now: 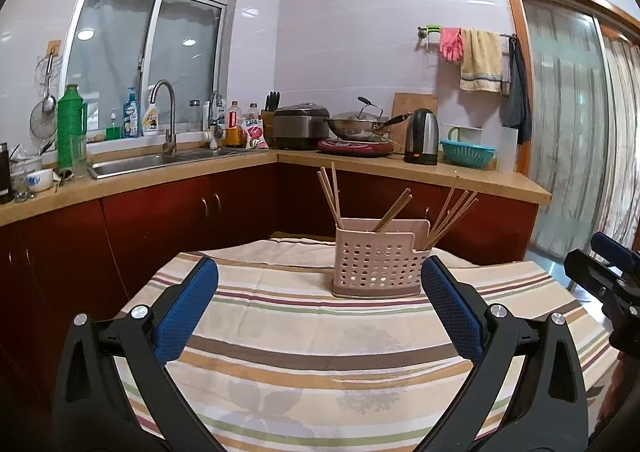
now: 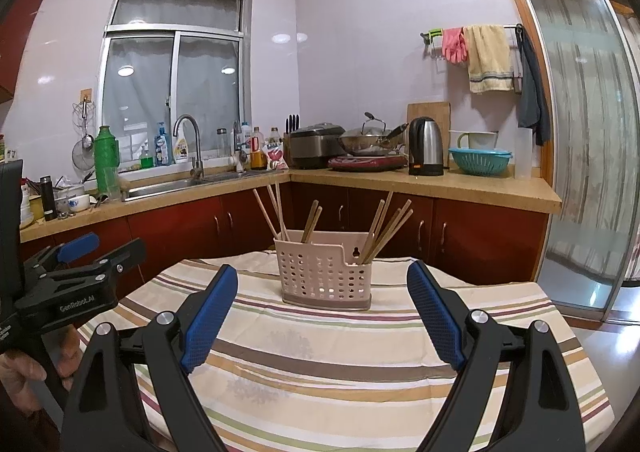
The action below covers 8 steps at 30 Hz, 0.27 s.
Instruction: Organize utensils
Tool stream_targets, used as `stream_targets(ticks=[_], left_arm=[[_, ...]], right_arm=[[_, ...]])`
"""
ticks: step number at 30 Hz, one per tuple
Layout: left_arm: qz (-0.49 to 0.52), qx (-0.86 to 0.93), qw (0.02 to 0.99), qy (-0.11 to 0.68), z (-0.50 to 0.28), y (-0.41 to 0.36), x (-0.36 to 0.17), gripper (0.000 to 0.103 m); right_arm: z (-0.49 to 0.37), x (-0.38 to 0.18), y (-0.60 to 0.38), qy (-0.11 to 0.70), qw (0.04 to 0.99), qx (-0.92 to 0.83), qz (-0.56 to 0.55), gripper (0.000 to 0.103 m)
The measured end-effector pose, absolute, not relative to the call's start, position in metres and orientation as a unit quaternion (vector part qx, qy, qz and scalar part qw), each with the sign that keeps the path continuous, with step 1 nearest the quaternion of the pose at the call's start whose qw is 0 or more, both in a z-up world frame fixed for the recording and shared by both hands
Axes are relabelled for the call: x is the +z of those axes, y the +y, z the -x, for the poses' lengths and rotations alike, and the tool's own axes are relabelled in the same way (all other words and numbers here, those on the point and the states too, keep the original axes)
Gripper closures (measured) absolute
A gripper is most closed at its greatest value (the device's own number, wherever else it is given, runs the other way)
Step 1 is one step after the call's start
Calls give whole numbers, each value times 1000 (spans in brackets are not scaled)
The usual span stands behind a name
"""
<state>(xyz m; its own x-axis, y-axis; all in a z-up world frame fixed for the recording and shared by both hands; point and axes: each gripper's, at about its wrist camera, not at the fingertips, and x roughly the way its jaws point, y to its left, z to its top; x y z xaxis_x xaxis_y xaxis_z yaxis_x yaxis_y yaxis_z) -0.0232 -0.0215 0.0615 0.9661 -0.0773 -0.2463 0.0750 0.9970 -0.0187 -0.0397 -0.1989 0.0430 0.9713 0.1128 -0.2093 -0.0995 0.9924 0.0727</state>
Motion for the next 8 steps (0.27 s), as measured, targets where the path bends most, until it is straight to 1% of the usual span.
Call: stream_targets(ticks=[3, 8], left_arm=[[6, -37, 990, 138, 12, -22, 55, 4], [-2, -20, 981, 194, -29, -16, 25, 4]], right_arm=[[32, 37, -203, 117, 991, 51, -36, 19], [5, 16, -223, 145, 988, 30, -50, 18]])
